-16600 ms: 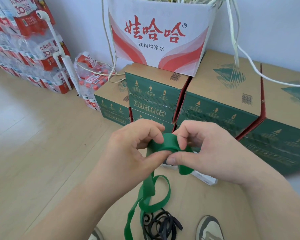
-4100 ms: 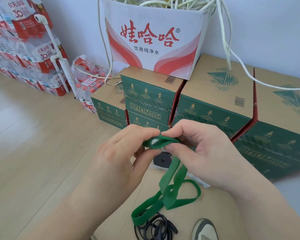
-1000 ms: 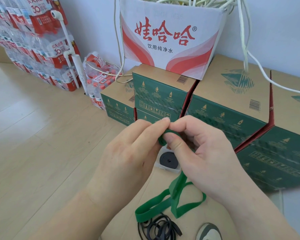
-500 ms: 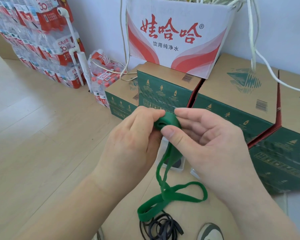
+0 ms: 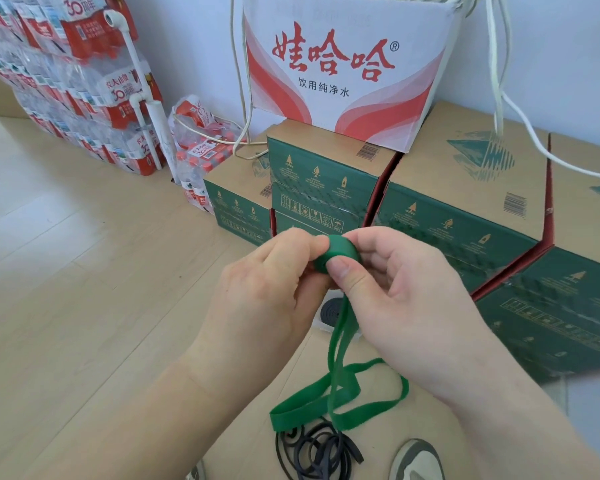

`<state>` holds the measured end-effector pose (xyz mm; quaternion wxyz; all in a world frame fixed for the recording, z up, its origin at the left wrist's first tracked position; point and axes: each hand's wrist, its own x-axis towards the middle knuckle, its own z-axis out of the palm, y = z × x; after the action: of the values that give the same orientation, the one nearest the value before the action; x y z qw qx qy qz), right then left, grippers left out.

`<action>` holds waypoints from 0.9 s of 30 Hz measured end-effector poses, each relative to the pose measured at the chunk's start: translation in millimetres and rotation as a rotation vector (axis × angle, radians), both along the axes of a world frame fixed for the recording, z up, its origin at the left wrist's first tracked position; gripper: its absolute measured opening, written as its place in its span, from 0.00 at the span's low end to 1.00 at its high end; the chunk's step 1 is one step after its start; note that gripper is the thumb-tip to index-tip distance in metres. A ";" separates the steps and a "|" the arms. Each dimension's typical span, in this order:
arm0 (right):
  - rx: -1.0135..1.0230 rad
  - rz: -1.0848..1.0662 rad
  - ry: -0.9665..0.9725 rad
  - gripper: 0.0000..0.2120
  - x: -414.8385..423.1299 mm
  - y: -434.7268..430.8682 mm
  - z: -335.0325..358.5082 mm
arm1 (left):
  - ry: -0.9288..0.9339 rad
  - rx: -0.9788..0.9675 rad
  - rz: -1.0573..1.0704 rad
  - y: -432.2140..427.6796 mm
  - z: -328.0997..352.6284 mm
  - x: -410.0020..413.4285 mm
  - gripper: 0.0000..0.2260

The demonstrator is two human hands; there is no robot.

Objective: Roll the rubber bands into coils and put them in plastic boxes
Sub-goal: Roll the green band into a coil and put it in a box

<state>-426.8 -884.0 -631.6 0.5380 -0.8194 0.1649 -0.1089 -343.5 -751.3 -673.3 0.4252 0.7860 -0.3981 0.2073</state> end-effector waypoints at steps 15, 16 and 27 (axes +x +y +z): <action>-0.064 0.068 0.081 0.08 -0.3 -5.5 5.1 | -0.112 0.096 -0.039 1.2 -2.2 5.0 0.09; -0.083 0.083 0.090 0.09 -0.2 -6.0 4.7 | -0.113 0.098 -0.037 1.8 -2.0 5.8 0.09; 0.195 -0.191 -0.123 0.11 4.2 2.3 -0.1 | -0.085 0.101 0.072 6.3 4.6 13.5 0.07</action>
<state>-422.6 -881.8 -631.7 0.6112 -0.7358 0.2185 -0.1930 -330.0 -745.1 -668.6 0.3600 0.8106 -0.3975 0.2352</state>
